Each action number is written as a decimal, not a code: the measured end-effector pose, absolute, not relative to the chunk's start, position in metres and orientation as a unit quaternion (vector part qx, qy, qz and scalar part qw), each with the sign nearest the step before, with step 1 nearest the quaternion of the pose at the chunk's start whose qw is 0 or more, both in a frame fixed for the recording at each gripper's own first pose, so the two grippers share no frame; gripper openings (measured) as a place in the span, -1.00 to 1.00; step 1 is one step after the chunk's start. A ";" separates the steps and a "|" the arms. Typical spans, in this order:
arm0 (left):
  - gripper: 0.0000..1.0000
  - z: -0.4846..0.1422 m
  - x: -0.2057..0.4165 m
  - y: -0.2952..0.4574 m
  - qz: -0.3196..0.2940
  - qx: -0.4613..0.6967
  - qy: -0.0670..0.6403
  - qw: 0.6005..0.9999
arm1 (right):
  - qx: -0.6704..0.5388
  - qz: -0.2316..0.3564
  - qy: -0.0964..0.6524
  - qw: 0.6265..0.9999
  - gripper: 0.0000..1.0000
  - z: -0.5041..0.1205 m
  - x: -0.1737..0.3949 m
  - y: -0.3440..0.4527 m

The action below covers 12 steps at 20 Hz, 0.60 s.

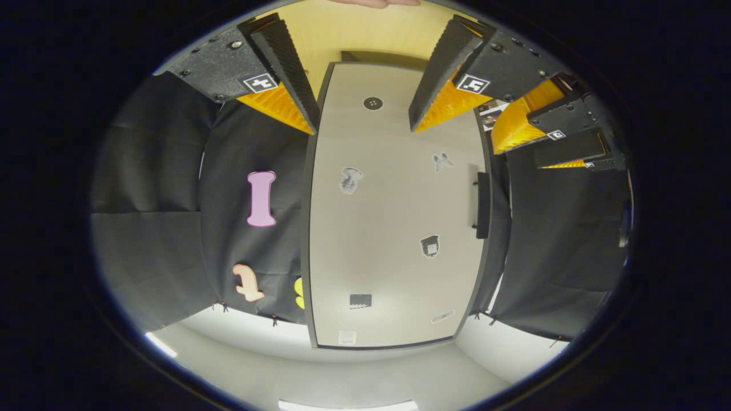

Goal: Open the cabinet door with the right hand, grasp the bottle in the cabinet with the left hand and place it on the coaster, then close the cabinet door with the right hand.

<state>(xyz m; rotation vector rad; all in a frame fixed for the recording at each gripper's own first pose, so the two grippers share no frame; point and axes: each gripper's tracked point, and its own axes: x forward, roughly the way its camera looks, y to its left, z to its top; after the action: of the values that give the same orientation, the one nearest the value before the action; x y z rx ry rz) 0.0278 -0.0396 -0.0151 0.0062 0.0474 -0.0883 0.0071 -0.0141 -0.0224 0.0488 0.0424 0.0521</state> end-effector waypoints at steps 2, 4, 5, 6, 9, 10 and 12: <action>0.89 -0.016 0.028 -0.040 -0.043 0.004 0.026 0.999 | 0.025 0.028 0.023 0.999 0.96 -0.023 0.008 -0.013; 0.89 -0.016 0.029 -0.038 -0.042 0.002 0.027 0.999 | 0.025 0.030 0.024 0.999 0.93 -0.023 0.008 -0.013; 0.89 -0.017 0.029 -0.038 -0.040 0.002 0.028 0.999 | 0.025 0.030 0.023 0.999 0.93 -0.023 0.008 -0.013; 0.89 -0.017 0.030 -0.037 -0.039 0.001 0.029 0.999 | 0.025 0.030 0.023 0.999 0.92 -0.023 0.009 -0.013; 0.89 -0.019 0.032 -0.036 -0.039 0.000 0.031 0.999 | 0.025 0.029 0.026 0.999 0.92 -0.025 0.011 -0.014; 0.89 -0.019 0.032 -0.036 -0.039 0.001 0.031 0.999 | 0.026 0.029 0.027 0.999 0.94 -0.025 0.012 -0.014; 0.89 -0.020 0.034 -0.037 -0.042 0.000 0.032 0.999 | 0.026 0.030 0.026 0.999 0.93 -0.024 0.012 -0.013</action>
<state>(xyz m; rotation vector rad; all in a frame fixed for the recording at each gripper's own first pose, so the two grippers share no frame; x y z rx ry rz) 0.0338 -0.0370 -0.0196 -0.0005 0.0648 -0.0832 0.0123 -0.0131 -0.0244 0.0513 0.0527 0.0592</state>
